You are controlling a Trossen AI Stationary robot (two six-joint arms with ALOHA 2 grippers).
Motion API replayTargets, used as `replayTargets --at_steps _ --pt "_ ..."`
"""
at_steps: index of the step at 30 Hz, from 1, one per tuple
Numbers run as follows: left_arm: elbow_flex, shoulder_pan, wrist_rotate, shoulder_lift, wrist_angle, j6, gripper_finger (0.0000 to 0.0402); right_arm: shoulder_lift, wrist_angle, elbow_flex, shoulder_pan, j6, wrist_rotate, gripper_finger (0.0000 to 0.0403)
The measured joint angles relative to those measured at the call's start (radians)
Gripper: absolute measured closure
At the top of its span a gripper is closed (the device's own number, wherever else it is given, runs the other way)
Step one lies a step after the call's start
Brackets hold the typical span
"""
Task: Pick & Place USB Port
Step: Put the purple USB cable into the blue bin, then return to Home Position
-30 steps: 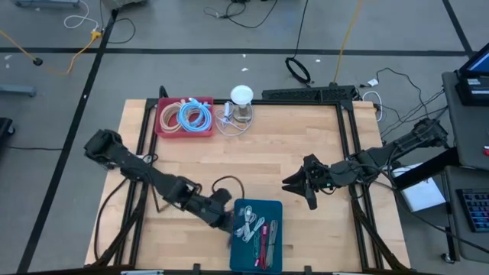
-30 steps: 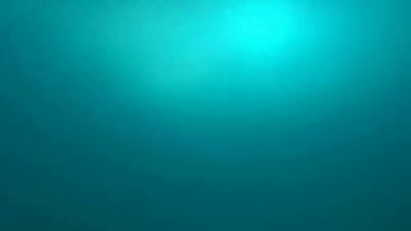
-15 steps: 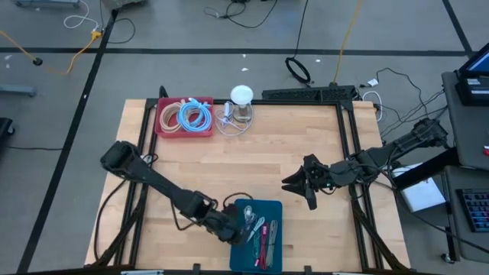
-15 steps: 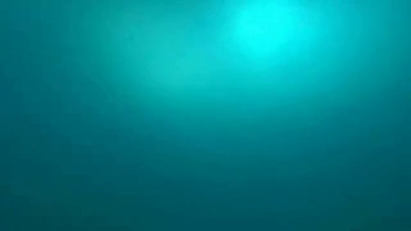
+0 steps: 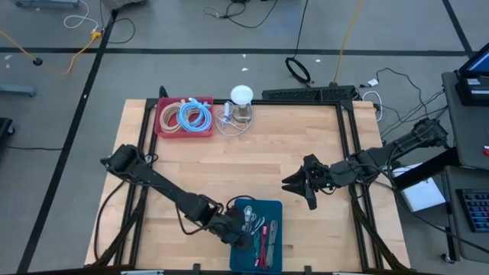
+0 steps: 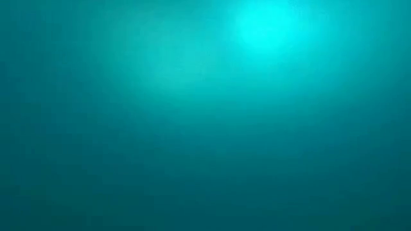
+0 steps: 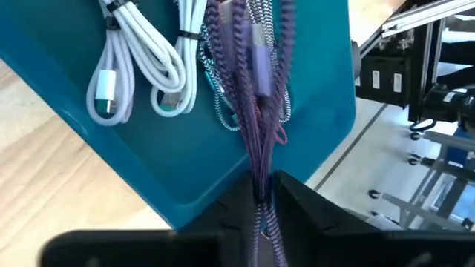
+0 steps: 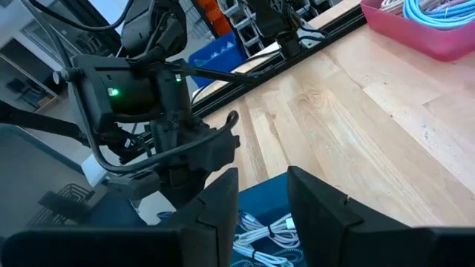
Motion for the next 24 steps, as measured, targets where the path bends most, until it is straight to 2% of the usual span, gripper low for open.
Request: replayTargets --at_steps 9,17,21,24 --pt "0.000 0.007 0.014 0.000 -0.026 0.011 0.0270 0.000 0.000 0.000 0.000 0.008 -0.003 0.0291" --pt "0.000 0.046 -0.008 -0.028 -0.045 0.137 0.0266 0.000 0.007 0.000 0.000 0.002 -0.003 0.0291" --pt "0.000 0.117 -0.104 -0.107 -0.156 0.214 0.0278 0.000 0.013 0.000 0.000 -0.009 0.012 0.0291" --pt "0.000 0.191 -0.263 -0.217 -0.227 0.331 0.0293 0.000 0.025 0.000 0.000 -0.027 0.025 0.0291"
